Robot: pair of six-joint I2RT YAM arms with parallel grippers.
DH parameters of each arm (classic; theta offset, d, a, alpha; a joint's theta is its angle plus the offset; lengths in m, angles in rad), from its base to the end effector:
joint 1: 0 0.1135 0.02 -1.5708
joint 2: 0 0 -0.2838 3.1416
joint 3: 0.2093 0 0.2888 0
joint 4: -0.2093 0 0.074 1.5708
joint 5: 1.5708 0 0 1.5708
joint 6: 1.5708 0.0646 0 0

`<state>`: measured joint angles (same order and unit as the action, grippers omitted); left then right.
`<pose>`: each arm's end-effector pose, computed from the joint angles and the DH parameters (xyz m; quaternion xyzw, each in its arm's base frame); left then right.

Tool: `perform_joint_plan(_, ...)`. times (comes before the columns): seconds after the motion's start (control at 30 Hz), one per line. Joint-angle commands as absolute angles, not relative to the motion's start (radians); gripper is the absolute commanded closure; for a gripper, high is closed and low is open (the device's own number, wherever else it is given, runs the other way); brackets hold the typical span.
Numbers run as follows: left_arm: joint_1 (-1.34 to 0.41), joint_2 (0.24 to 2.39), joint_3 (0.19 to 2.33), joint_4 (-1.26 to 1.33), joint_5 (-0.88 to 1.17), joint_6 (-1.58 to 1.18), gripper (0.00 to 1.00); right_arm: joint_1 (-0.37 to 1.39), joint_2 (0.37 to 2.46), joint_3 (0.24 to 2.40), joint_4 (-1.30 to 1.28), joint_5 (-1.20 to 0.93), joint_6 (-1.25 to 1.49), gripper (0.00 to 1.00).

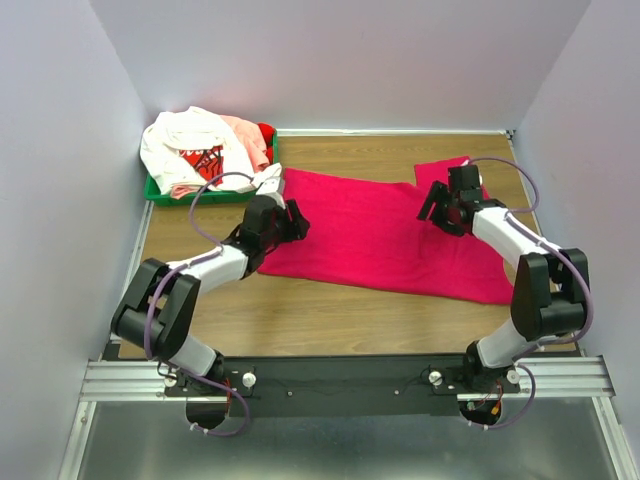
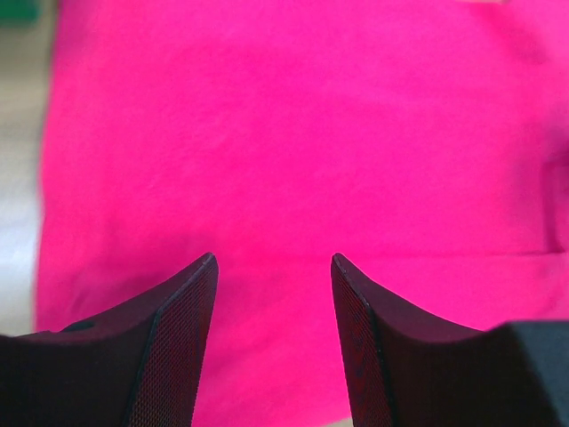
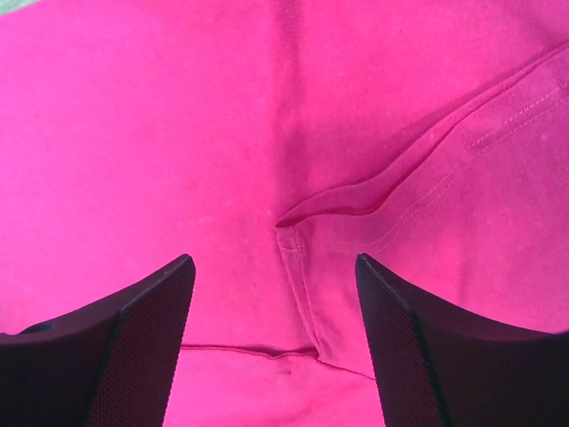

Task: Fold and stack the t-shirts
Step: Fold the tshirt

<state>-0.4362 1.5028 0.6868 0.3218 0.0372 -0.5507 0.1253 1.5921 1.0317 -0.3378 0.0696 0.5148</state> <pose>0.3252 -0.1543 0.1663 -0.0396 0.8576 -0.2569 0.4439 0.3810 0.0435 0.1896 0.1938 0.9234 0.0726 0.3234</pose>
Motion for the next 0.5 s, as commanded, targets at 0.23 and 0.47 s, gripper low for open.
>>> perform_joint_plan(0.23, -0.476, 1.739, 0.767, 0.465, 0.13, -0.541, 0.38, 0.129, 1.618, 0.898, -0.295, 0.04, 0.554, 0.11)
perform_joint_plan(0.47, -0.491, 1.753, 0.669, 0.485, 0.098, -0.557, 0.38, 0.129, 1.585, 0.77, -0.299, 0.049, 0.641, 0.0)
